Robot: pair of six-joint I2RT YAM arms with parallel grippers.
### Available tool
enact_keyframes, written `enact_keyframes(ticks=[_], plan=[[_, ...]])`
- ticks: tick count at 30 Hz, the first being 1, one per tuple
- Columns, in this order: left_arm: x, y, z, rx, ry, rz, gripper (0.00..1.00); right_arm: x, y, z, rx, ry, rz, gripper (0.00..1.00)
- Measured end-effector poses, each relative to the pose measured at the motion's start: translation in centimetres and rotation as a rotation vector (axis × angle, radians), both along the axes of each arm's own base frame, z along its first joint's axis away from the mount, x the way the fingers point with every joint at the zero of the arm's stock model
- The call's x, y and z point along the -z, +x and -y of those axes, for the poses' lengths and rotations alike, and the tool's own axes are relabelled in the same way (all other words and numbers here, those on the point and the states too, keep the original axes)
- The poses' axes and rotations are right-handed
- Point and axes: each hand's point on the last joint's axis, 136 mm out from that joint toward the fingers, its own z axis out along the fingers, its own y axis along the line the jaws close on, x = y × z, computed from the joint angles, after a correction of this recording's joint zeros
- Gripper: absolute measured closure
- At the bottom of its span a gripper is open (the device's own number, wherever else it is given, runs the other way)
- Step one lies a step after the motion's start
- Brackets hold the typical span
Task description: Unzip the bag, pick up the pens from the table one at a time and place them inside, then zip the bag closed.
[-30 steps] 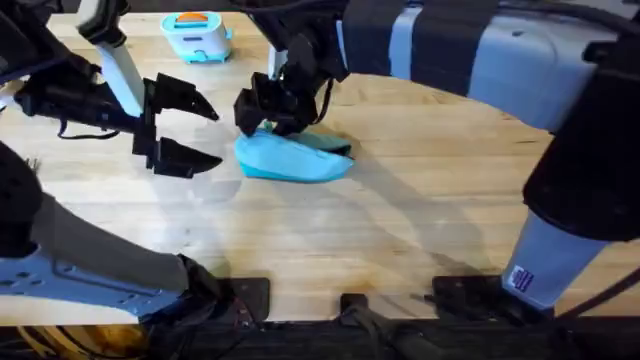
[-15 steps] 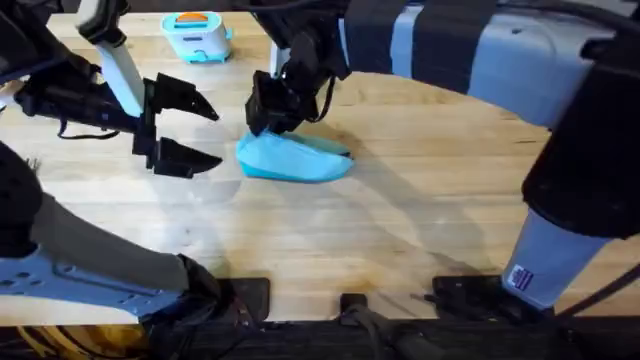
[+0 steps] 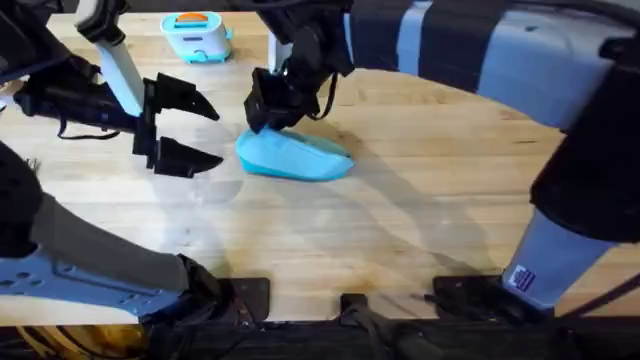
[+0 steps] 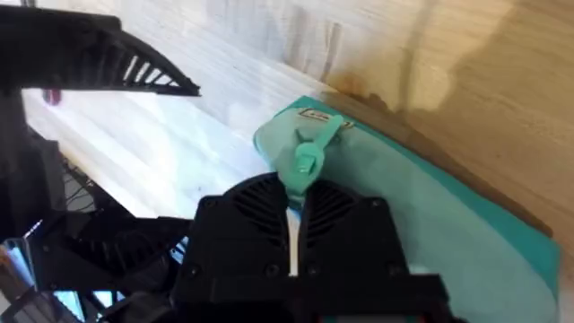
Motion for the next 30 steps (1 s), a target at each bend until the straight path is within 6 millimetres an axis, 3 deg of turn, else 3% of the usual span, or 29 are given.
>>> enact_keyframes(ticks=[5,16,18,19,22,23,25,30], plan=[[0.9,0.2,0.5,-0.002,-0.004,0.008,0.007,-1.4,0.1,0.3,-0.014,0.012,0.035,0.966],[2.0,2.4,3.8,0.055,-0.012,0.088,0.027,-1.4,-0.1,0.5,-0.032,0.007,0.038,0.970],[2.1,2.9,4.3,0.052,-0.006,0.087,0.302,-1.4,-0.2,0.4,-0.034,0.008,0.037,0.969],[2.2,3.1,4.5,0.053,-0.002,0.090,0.390,-1.4,-0.2,0.5,-0.036,0.007,0.038,0.970],[2.4,3.4,5.3,0.051,0.004,0.065,0.504,-1.4,-0.1,0.5,-0.033,0.004,0.041,0.970],[2.4,3.3,5.4,0.053,0.006,0.057,0.603,-1.4,0.0,0.6,-0.031,0.002,0.044,0.971],[2.5,3.2,5.8,0.061,0.013,0.041,0.901,-1.4,0.1,0.6,-0.029,-0.001,0.046,0.972],[2.7,3.0,6.3,0.063,0.022,0.014,0.953,-1.2,0.2,1.0,-0.024,-0.009,0.041,0.970]])
